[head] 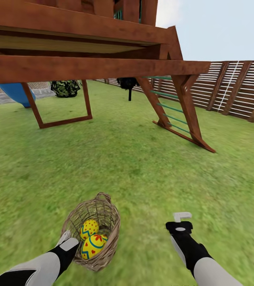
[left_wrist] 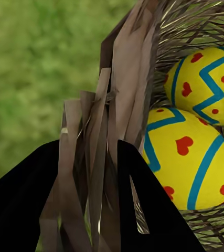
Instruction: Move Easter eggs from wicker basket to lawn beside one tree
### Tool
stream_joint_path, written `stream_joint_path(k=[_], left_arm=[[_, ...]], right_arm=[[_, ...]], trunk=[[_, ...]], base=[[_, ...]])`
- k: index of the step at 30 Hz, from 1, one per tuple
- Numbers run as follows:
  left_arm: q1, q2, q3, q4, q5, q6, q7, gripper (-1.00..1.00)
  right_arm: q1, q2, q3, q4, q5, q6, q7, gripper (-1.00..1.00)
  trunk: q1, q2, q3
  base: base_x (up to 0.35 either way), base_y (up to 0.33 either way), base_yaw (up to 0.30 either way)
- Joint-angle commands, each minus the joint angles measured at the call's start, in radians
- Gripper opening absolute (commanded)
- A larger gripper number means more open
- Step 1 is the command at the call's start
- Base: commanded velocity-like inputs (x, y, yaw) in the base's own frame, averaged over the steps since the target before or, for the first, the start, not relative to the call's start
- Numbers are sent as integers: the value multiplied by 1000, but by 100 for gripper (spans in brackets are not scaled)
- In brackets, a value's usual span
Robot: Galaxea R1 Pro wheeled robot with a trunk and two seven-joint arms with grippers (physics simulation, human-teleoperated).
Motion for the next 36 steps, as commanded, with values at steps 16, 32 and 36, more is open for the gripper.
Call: stream_joint_path(k=[16, 32, 36], left_arm=[[0, -26, 4, 2, 1, -3, 3, -100], [0, -28, 4, 2, 1, -3, 3, -100], [0, -28, 4, 2, 1, -3, 3, -100]], right_arm=[[49, -36, 2, 464, -173, -191, 62, 100], [137, -30, 2, 474, -78, -197, 81, 100], [146, -30, 2, 473, -76, -198, 82, 100]], trunk=[[-62, 112, 60], [-123, 224, 120], [-138, 252, 136]], base=[[0, 0, -270], [0, 0, -282], [0, 0, -276]])
